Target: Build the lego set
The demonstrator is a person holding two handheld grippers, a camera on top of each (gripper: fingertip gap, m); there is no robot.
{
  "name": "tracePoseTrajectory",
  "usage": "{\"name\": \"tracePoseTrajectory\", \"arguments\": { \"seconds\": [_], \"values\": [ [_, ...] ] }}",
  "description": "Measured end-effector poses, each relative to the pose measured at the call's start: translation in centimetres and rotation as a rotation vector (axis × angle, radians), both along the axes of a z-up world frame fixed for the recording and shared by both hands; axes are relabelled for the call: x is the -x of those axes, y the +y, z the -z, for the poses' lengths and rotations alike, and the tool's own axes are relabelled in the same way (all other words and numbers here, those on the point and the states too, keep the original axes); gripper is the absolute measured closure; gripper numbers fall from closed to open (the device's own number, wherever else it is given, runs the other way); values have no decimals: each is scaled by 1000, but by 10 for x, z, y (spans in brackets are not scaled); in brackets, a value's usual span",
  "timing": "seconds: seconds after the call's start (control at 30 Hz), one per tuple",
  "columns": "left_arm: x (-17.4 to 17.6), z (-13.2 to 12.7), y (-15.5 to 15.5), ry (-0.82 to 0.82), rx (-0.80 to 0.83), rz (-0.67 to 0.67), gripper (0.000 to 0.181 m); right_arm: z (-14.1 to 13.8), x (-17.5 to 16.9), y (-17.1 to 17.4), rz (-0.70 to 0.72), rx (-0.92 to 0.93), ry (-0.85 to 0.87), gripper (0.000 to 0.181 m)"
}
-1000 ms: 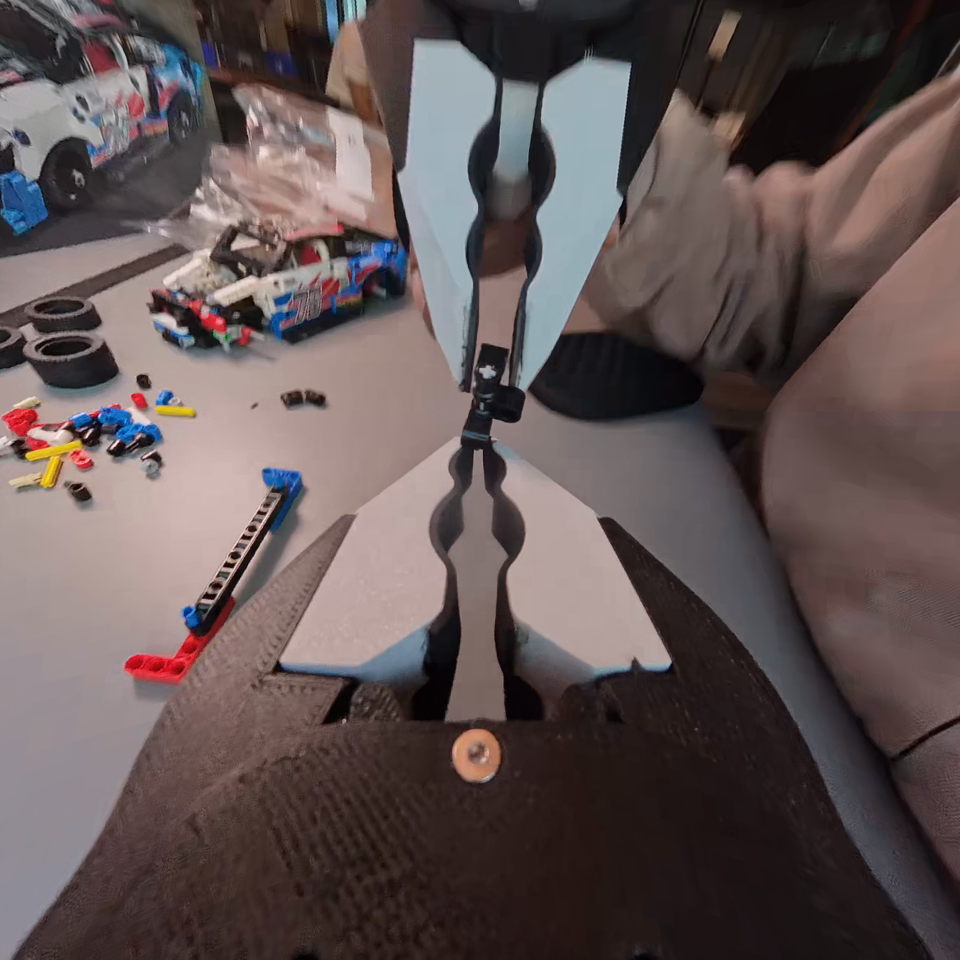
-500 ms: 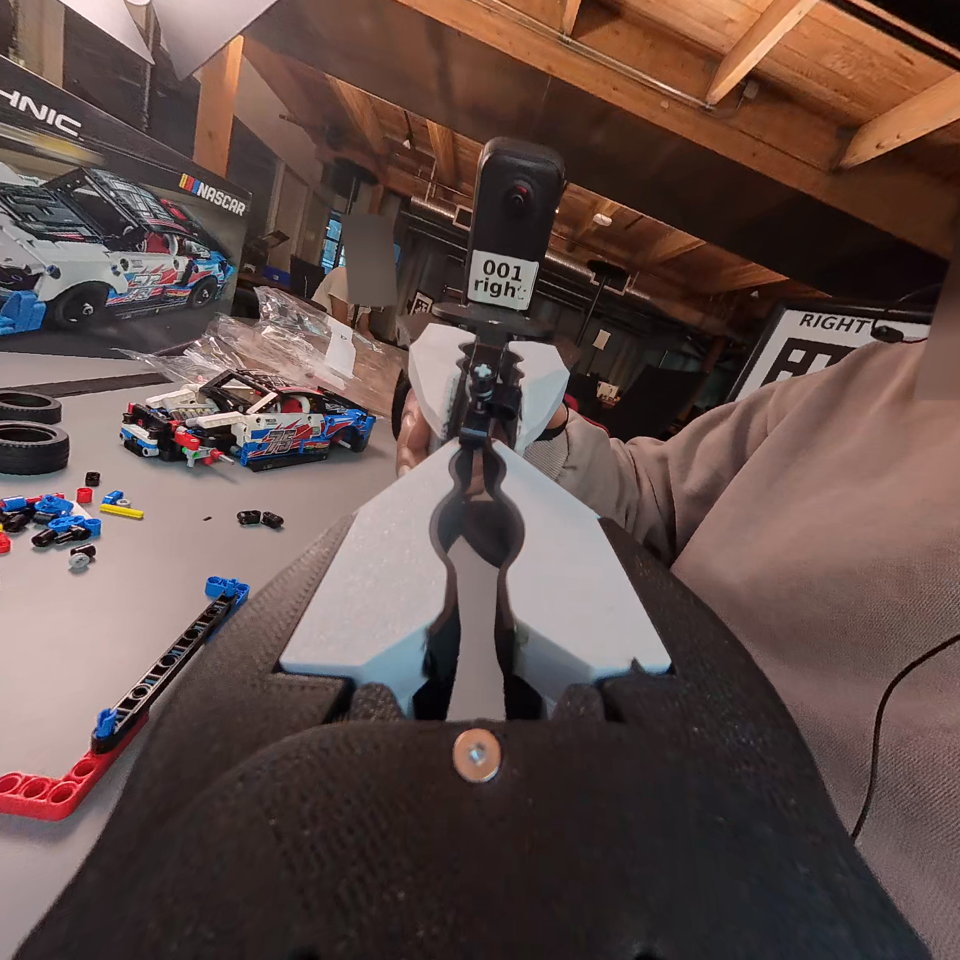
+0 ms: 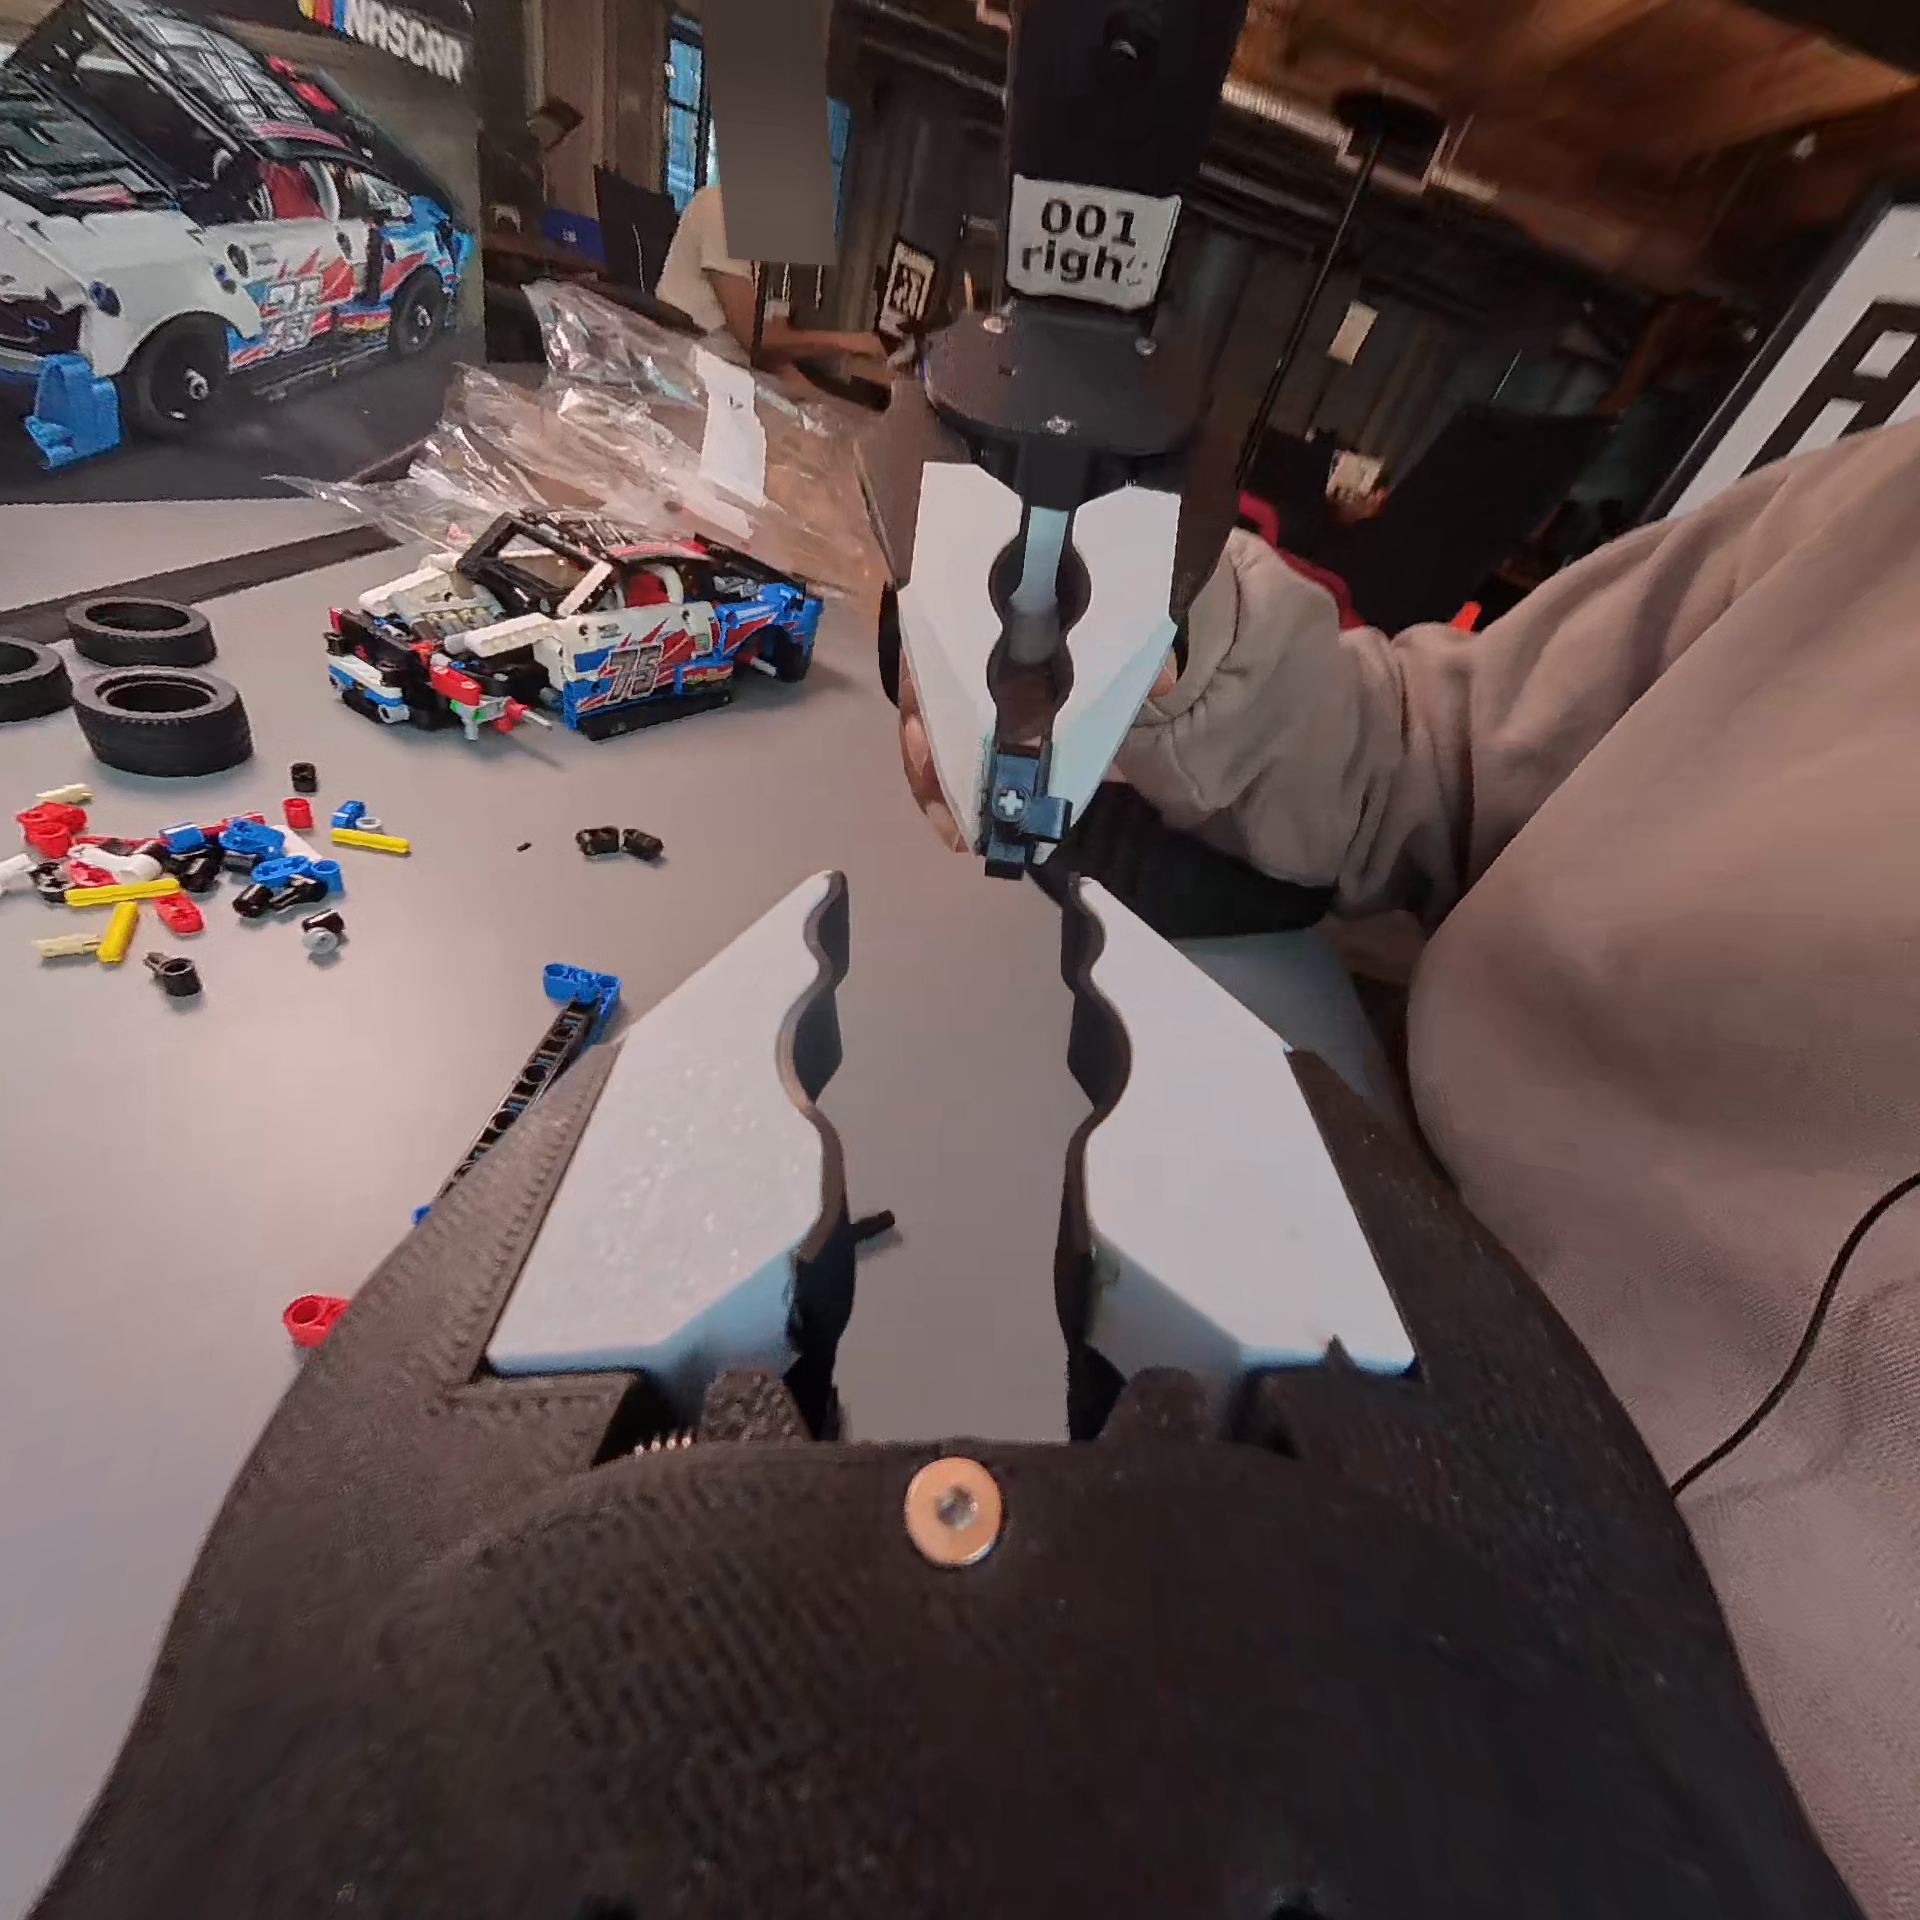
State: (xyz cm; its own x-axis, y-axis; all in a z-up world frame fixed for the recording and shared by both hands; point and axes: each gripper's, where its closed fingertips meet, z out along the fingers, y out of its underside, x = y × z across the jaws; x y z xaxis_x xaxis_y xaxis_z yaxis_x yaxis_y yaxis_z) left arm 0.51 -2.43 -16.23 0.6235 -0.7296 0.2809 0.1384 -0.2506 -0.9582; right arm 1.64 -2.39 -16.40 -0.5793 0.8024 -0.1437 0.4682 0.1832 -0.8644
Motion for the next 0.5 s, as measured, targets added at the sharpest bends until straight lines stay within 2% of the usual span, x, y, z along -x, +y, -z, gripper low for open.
{"name": "tracePoseTrajectory", "arguments": {
  "seconds": [0.07,0.13,0.2,0.3,0.33,0.43,0.5],
  "values": [
    [-9,15,-2,109,22,32,141,13,-3,-12,-48,14,-53,176],
    [-19,27,-7,179,34,76,152,29,-4,-17,-77,-46,-88,176],
    [-27,35,-13,210,45,121,165,35,-6,-19,-101,-82,-101,176],
    [-29,36,-15,205,58,141,169,37,-9,-20,-117,-84,-106,176],
    [-29,36,-15,199,59,143,170,37,-10,-19,-115,-88,-108,176],
    [-29,35,-15,180,65,143,153,41,-11,-17,-103,-91,-124,176],
    [-31,36,-15,174,69,151,148,45,-10,-16,-94,-99,-131,176]
  ]
}}
